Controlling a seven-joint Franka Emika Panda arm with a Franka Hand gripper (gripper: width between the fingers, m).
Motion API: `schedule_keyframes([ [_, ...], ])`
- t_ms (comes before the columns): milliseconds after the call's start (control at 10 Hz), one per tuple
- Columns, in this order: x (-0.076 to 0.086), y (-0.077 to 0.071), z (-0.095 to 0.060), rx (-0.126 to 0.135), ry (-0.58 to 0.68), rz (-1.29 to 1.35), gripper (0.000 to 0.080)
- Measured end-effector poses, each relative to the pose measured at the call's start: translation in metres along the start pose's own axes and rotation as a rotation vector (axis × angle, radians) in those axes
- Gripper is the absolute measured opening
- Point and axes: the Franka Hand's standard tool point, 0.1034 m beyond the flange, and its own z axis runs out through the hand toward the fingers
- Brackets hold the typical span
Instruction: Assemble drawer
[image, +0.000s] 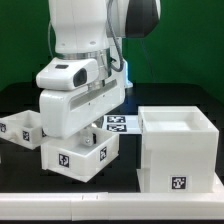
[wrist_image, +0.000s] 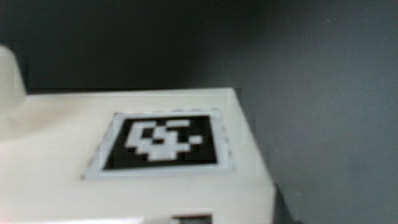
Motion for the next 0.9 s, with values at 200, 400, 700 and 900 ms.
schedule_keyframes([
  [200, 0.000, 0.000, 0.000, 0.000, 0.000, 0.001, 0.0038],
  [400, 0.004, 0.011, -0.004, 0.007, 0.000, -0.123, 0.0038],
  [700, 0.024, 0.011, 0.001, 0.016, 0.010, -0.305, 0.0038],
  [900, 0.021, 0.009, 0.003, 0.027, 0.009, -0.283, 0.0038],
])
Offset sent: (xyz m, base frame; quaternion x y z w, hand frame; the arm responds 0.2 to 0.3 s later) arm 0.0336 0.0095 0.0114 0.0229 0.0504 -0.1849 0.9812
